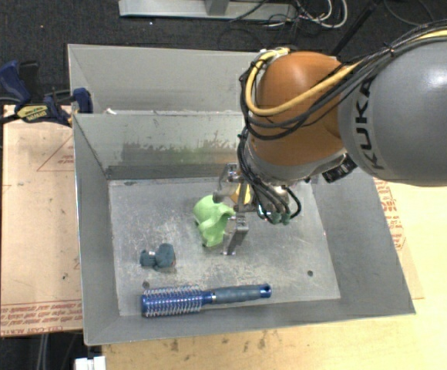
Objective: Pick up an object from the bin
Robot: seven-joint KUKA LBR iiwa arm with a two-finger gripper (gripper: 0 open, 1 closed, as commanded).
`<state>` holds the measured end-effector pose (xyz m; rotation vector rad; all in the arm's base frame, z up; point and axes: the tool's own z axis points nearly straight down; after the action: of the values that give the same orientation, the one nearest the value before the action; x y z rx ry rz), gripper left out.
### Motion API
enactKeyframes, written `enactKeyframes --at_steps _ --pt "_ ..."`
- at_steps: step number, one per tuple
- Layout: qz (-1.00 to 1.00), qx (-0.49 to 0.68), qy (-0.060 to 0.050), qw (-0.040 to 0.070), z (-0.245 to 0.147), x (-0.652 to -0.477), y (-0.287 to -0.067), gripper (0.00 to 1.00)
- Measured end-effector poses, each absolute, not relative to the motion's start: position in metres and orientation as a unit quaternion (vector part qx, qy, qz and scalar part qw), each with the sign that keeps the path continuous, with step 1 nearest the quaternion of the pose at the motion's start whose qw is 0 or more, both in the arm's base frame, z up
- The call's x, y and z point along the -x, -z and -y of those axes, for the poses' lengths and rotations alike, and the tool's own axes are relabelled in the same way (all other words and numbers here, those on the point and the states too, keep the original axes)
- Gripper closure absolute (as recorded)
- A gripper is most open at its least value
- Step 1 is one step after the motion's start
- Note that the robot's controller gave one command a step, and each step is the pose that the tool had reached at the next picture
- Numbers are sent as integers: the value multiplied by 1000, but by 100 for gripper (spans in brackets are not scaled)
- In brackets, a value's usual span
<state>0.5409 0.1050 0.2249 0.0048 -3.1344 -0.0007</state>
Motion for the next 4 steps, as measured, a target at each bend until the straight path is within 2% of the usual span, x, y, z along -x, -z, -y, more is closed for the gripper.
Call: enactKeyframes --at_steps 1,2,3,4 --pt "997 71 3 -10 -122 -516 -74 0" --pt "999 -46 0 -4 -86 -584 -110 0" --pt "986 -165 -1 -1 -27 -547 -152 0" --pt "887 -461 1 0 -42 -488 -87 0"
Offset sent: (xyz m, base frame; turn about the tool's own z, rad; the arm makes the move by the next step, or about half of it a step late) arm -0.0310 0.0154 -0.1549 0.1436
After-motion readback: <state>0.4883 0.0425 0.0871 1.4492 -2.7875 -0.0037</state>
